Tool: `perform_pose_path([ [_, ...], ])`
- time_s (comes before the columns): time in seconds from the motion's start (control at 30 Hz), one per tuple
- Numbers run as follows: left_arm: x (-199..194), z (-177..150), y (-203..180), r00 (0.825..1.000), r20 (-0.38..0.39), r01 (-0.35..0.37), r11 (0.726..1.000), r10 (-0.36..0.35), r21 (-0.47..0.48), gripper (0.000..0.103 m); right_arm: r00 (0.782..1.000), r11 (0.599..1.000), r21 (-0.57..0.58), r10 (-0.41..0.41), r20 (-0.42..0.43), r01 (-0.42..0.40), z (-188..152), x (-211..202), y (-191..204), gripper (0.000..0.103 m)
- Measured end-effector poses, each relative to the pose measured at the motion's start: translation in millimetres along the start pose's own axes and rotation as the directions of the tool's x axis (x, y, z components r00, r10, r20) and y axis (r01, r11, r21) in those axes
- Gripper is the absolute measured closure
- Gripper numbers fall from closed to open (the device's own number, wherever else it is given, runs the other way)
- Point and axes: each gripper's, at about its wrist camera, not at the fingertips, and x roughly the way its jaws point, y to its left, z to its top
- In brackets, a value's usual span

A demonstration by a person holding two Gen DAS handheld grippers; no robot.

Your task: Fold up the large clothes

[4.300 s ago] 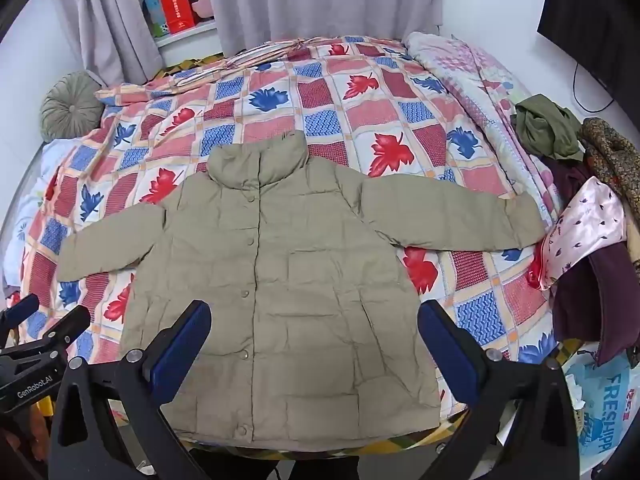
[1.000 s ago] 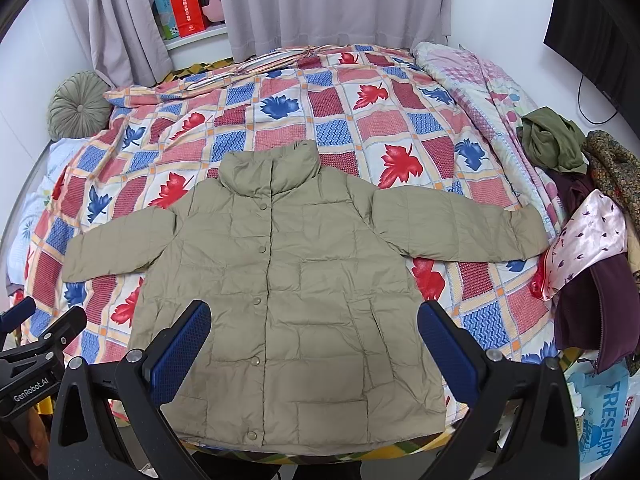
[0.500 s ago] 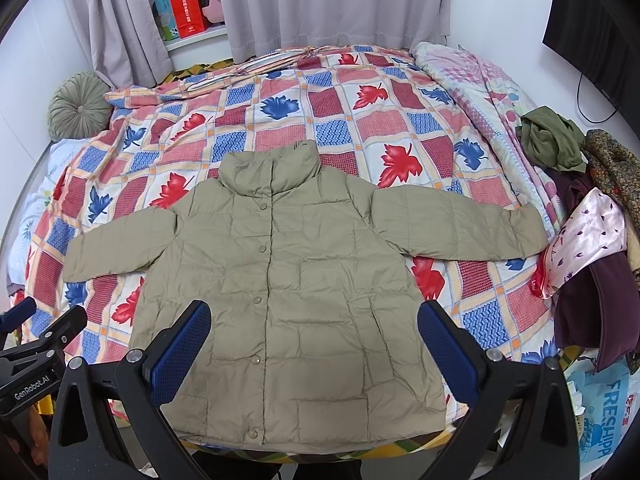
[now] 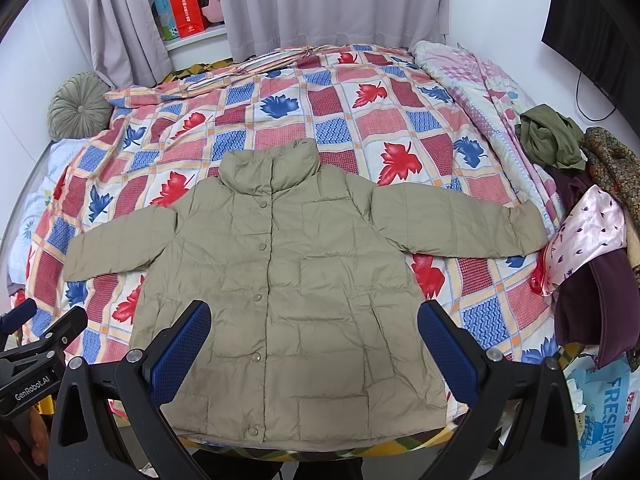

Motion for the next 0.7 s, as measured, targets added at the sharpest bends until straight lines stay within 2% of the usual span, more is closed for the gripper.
perform_pose_path([
  [0.6,1.5,0.1,0.1,1.0,-0.003,0.001,1.0,-0.001,-0.002,0.0,1.0,1.0,0.0,0.003,-0.001,-0.003,-3.6,0.8,-5.0,0.0],
  [0.7,2.8,-0.3,3.0,1.0,-0.01,0.003,1.0,-0.003,-0.007,0.0,1.0,1.0,-0.003,0.007,-0.008,-0.008,1.8,-1.3,3.5,0.0],
])
